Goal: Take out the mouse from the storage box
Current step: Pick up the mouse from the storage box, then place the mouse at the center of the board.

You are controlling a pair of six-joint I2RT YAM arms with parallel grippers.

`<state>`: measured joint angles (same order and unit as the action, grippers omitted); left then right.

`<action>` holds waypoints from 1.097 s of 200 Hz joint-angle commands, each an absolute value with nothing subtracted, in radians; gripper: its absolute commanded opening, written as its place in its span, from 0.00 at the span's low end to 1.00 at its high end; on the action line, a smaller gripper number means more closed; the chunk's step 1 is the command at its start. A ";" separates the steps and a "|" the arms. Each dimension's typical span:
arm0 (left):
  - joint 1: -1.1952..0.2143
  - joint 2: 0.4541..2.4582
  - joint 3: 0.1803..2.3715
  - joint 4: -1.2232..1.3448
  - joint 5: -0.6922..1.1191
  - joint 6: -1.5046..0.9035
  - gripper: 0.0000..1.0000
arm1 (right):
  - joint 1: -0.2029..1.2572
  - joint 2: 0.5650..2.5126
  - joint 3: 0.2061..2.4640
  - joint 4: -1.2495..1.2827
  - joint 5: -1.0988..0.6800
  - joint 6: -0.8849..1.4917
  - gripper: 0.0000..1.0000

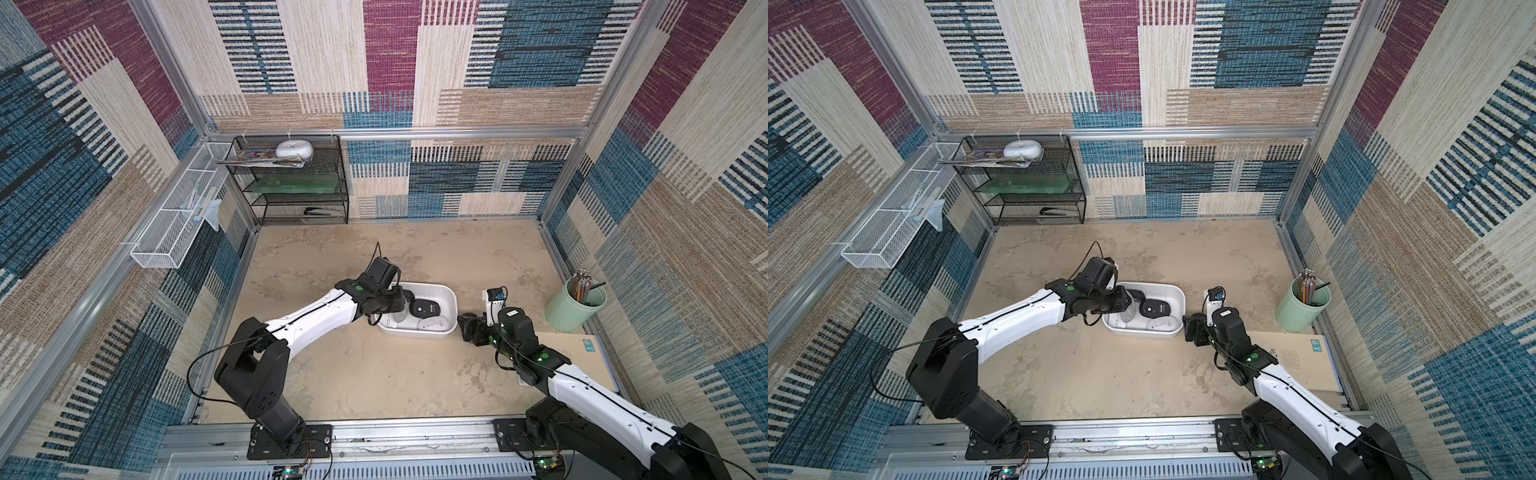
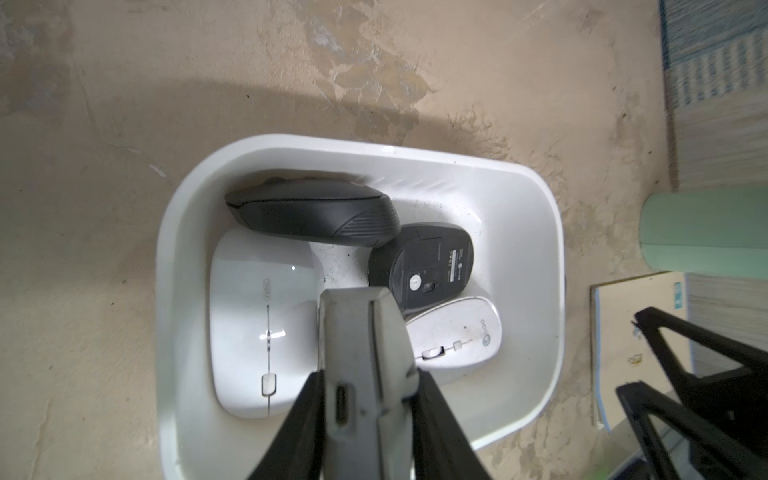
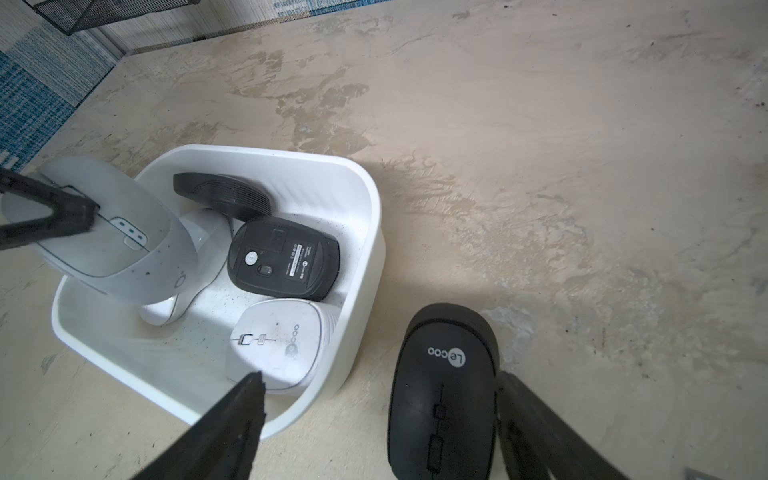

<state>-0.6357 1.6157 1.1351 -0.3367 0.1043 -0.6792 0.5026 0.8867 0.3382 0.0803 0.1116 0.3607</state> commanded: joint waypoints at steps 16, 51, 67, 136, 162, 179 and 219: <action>-0.566 1.559 1.073 -0.161 0.236 -0.734 0.13 | 0.505 0.889 0.347 0.103 0.120 0.359 0.89; -0.482 1.515 0.997 -0.055 0.312 -0.788 0.12 | 0.506 0.890 0.347 0.102 0.122 0.360 0.89; -0.443 1.502 0.973 -0.017 0.347 -0.805 0.11 | 0.508 0.890 0.347 0.101 0.123 0.360 0.89; -0.237 1.497 0.826 0.272 0.481 -0.963 0.11 | 0.510 0.895 0.350 0.103 0.124 0.358 0.89; -0.165 1.548 0.769 0.444 0.513 -1.036 0.12 | 0.510 0.896 0.349 0.102 0.126 0.357 0.89; -0.131 1.585 0.747 0.540 0.542 -1.075 0.12 | 0.511 0.895 0.350 0.101 0.127 0.357 0.89; -0.083 1.637 0.704 0.712 0.571 -1.135 0.12 | 0.512 0.903 0.352 0.101 0.127 0.357 0.89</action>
